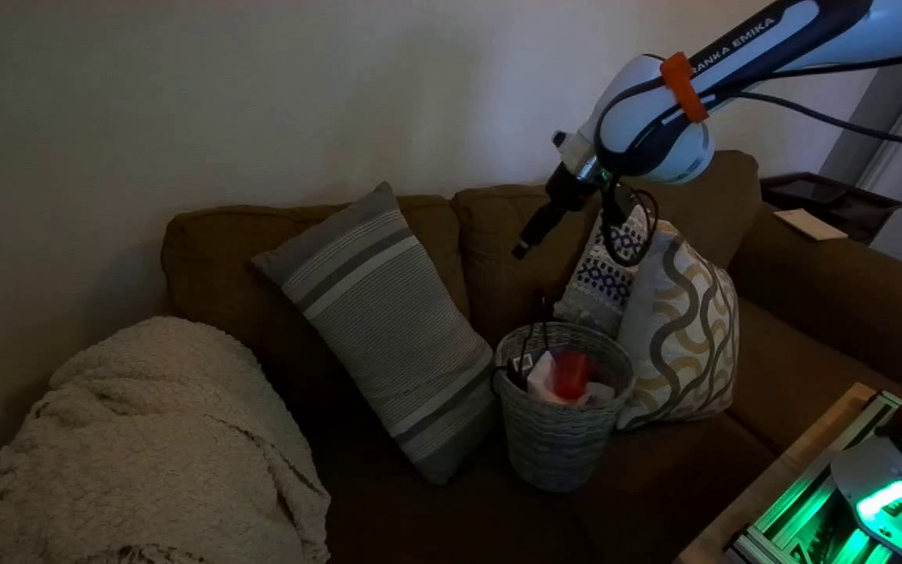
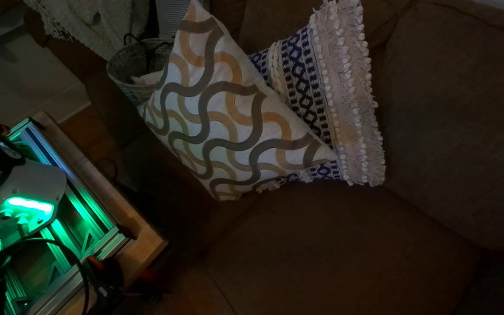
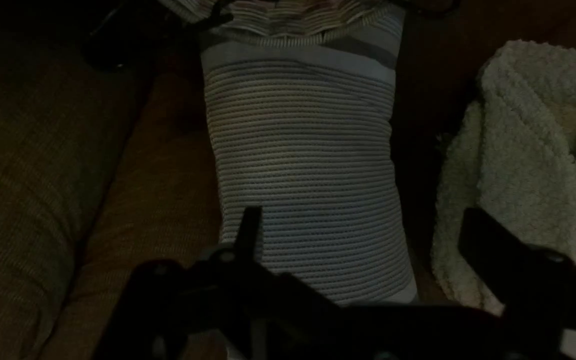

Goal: Move the basket to the left

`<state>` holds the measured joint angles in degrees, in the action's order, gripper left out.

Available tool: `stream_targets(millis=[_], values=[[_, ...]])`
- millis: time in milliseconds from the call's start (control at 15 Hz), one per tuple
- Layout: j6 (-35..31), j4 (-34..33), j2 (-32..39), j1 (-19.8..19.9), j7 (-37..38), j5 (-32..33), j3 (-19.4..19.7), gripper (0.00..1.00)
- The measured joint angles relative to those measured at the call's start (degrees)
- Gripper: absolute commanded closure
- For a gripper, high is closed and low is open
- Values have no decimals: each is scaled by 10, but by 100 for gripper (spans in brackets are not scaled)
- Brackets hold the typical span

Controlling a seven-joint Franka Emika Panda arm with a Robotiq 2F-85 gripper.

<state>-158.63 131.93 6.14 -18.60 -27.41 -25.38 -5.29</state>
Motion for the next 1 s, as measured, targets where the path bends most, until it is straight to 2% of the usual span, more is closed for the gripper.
stream_targets(millis=[267, 533, 600, 800, 1000], values=[[0, -5, 5, 2, -4, 0, -1, 0], [-20, -13, 22, 38, 31, 10, -33, 0], [-26, -24, 40, 49, 34, 13, -39, 0], [-65, -82, 135, 73, 69, 76, -38, 0], [-99, -180, 245, 89, 89, 128, -44, 0]])
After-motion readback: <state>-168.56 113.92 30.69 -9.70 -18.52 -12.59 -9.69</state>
